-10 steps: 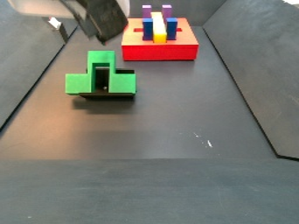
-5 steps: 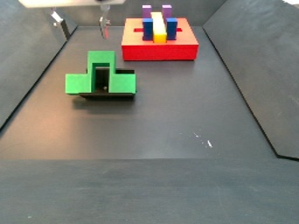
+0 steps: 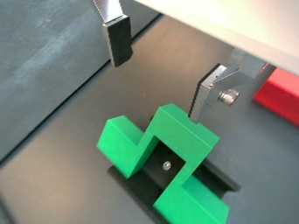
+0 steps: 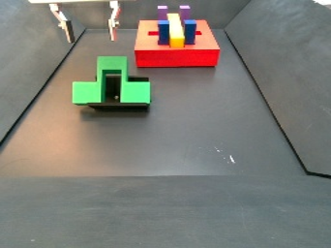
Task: Pick up the green object. Move up. Place the green object on the fixture. Regrasp the green object. Move to above the board. Insert the green object.
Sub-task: Regrasp the green object.
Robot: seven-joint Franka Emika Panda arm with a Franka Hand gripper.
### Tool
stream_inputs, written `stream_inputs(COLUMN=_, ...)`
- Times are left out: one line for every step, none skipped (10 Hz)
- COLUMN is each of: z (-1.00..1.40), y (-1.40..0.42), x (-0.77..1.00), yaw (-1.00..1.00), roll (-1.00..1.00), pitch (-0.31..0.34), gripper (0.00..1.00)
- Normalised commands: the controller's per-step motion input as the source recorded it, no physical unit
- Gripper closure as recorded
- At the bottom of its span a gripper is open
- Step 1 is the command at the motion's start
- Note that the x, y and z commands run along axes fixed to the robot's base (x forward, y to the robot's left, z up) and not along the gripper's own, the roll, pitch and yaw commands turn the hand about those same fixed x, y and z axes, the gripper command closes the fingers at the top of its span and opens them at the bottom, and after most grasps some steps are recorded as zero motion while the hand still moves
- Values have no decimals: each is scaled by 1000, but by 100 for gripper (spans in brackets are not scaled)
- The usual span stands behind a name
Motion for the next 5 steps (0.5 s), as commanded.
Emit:
stream_inputs(z=0, y=-94, x=0, yaw=97, roll=1000, pitch=69, gripper=0)
stream_inputs(z=-3, y=-86, x=20, yaw=106, roll=1000, pitch=54, gripper=0)
stream_inputs(z=-6, y=-89, x=29, yaw=106, roll=1000, pitch=60, gripper=0)
stream_inputs(z=-17, y=-100, x=26, yaw=109, roll=1000, pitch=57, gripper=0)
stream_inputs(z=-26, y=-134, x=0, yaw=109, roll=1000, pitch=117, gripper=0)
